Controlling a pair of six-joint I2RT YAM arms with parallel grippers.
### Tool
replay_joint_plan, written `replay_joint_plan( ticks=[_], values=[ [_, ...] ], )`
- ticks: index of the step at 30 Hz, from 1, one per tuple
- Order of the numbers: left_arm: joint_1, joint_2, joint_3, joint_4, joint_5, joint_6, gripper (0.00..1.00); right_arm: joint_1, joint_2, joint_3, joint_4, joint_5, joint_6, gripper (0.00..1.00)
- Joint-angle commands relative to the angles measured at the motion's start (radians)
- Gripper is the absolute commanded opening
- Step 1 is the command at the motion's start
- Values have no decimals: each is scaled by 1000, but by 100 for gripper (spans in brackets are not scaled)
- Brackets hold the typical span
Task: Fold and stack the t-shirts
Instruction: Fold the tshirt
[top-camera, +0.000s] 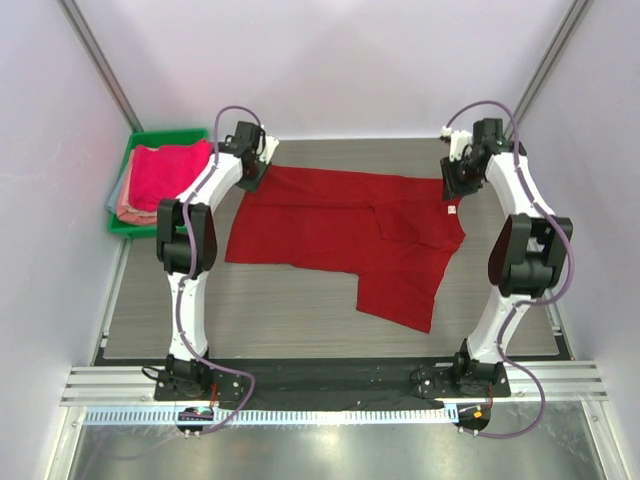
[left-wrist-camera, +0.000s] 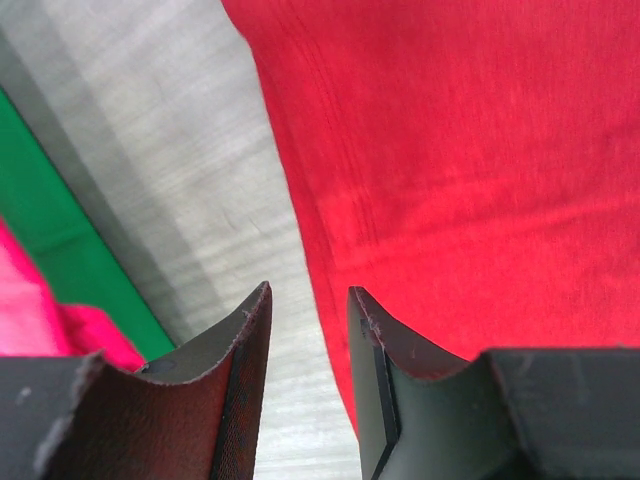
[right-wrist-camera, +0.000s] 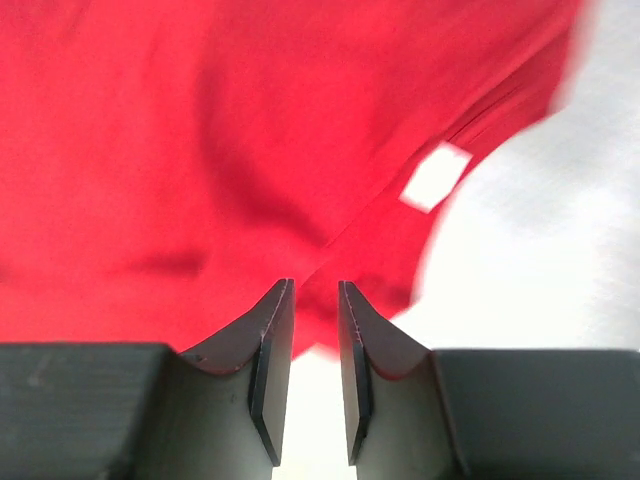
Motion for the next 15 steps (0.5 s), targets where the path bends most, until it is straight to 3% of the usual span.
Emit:
replay_joint_plan(
  ticks=[1,8,15],
  values=[
    [0,46,70,20,-14,33,38,-34,135,146,75,43,24,29],
    [0,135,158,32,-14,46,38,-40,396,397,99,67,14,27],
    [0,200,173,46,-31,58,39,-40,529,502,139,97,14,26]
  ],
)
